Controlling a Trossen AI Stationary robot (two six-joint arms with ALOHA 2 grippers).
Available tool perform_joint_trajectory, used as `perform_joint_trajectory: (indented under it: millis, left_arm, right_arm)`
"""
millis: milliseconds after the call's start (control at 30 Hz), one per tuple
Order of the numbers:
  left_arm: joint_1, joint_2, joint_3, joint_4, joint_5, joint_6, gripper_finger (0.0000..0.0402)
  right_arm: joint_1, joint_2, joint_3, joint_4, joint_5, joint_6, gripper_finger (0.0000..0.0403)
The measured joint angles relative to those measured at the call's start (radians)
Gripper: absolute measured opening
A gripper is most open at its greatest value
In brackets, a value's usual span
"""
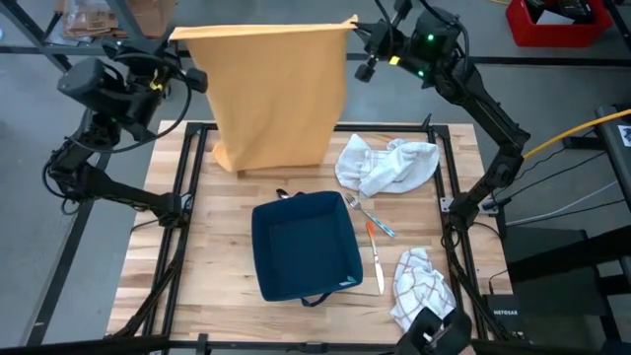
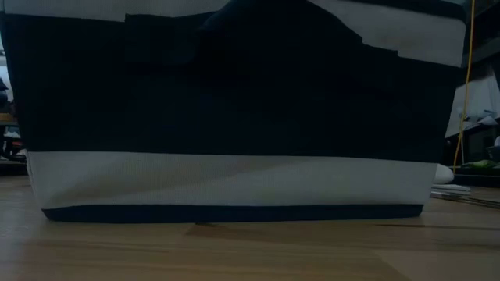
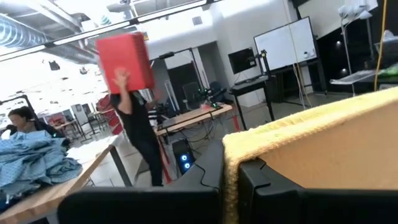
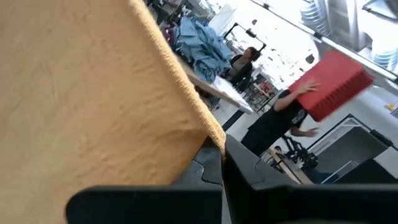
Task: Fold towel
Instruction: Fold the yellow towel
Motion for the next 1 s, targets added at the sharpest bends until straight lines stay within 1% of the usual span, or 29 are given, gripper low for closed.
perform_joint_trajectory:
  millis: [100, 200, 400, 500, 633, 767, 833, 1000]
  left_arm:
    - [0.0, 0.0, 0.0, 0.058, -0.004, 0.08, 0.0]
    - [0.0, 0.002, -0.001, 0.156, 0.011, 0.175, 0.0]
    - [0.001, 0.026, 0.008, 0.358, 0.145, 0.335, 0.0]
    - [0.002, 0.054, 0.021, 0.427, 0.175, 0.427, 0.0]
    - [0.002, 0.1, 0.045, 0.518, 0.189, 0.596, 0.0]
    - [0.002, 0.153, 0.081, 0.575, 0.238, 0.778, 0.0]
    - [0.002, 0.179, 0.099, 0.594, 0.245, 0.855, 0.0]
    - [0.002, 0.218, 0.135, 0.646, 0.252, 0.999, 0.0]
  right_arm:
    - [0.0, 0.0, 0.0, -0.028, 0.027, -0.038, 0.0001]
    - [0.001, 0.0, 0.0, -0.008, 0.052, -0.09, 0.0001]
    - [0.0, 0.0, 0.0, 0.176, 0.061, -0.132, 0.0001]
    - [-0.002, 0.0, 0.0, 0.263, 0.076, -0.176, 0.0001]
    - [-0.003, -0.001, 0.0, 0.32, 0.09, -0.213, 0.0001]
    - [-0.006, -0.001, 0.0, 0.357, 0.127, -0.265, 0.0001]
    - [-0.006, -0.003, 0.0, 0.363, 0.157, -0.305, 0.0001]
    - [-0.006, -0.003, 0.0, 0.364, 0.205, -0.395, 0.0001]
